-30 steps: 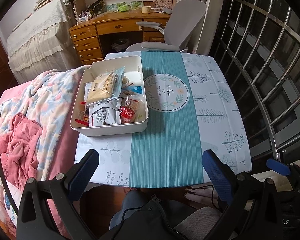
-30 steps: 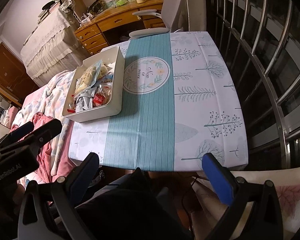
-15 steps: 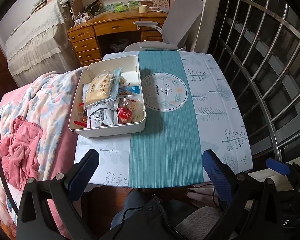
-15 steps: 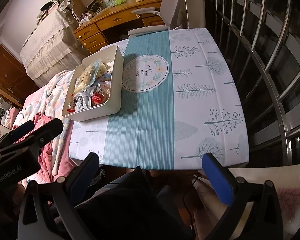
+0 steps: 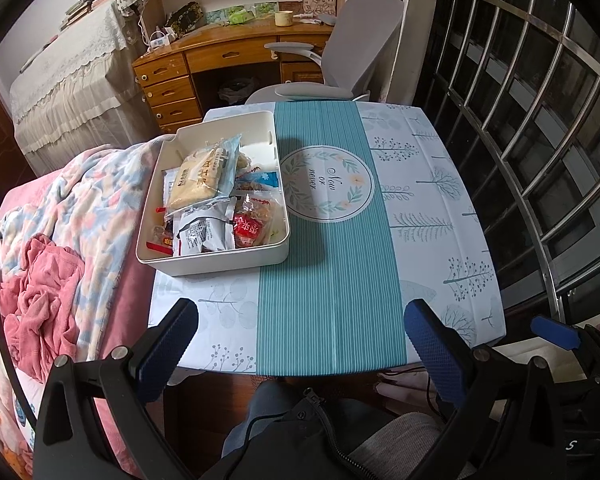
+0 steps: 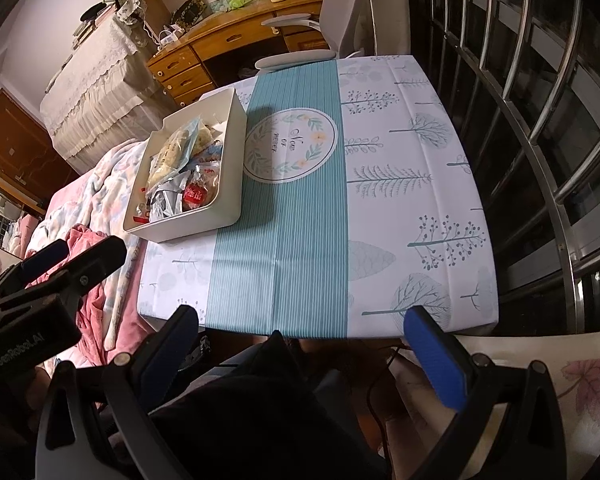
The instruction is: Organize snacks
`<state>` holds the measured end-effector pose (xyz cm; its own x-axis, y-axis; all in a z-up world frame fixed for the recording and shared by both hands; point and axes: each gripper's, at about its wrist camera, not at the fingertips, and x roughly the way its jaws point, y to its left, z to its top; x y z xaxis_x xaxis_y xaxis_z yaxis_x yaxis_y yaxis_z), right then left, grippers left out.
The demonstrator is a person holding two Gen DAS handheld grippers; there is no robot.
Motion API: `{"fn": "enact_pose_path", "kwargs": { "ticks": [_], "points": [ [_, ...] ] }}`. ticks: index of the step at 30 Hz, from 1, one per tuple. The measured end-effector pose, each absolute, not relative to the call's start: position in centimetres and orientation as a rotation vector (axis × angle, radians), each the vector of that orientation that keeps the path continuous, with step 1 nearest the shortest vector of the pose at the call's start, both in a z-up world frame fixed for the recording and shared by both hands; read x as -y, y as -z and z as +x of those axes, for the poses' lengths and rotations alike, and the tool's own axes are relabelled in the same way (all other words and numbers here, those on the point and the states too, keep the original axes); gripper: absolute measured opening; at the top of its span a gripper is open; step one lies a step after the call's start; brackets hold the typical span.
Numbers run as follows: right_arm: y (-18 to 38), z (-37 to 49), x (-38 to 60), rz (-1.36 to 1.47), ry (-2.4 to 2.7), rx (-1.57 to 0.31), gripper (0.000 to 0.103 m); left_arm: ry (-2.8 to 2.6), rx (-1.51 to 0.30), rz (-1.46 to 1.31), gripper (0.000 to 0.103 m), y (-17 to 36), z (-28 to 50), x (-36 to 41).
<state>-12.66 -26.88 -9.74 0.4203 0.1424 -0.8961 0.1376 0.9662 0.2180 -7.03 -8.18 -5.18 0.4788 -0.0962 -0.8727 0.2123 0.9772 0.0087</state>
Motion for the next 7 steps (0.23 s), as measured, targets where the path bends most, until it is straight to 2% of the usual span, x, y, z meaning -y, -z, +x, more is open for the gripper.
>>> {"fn": "enact_pose_path", "kwargs": {
  "ticks": [7],
  "points": [
    [9.81,-12.86,26.72,0.278,-0.003,-1.142,0.103,0.188,-1.057,0.121,0.102,5.21,-7.05,8.36]
  ]
}}
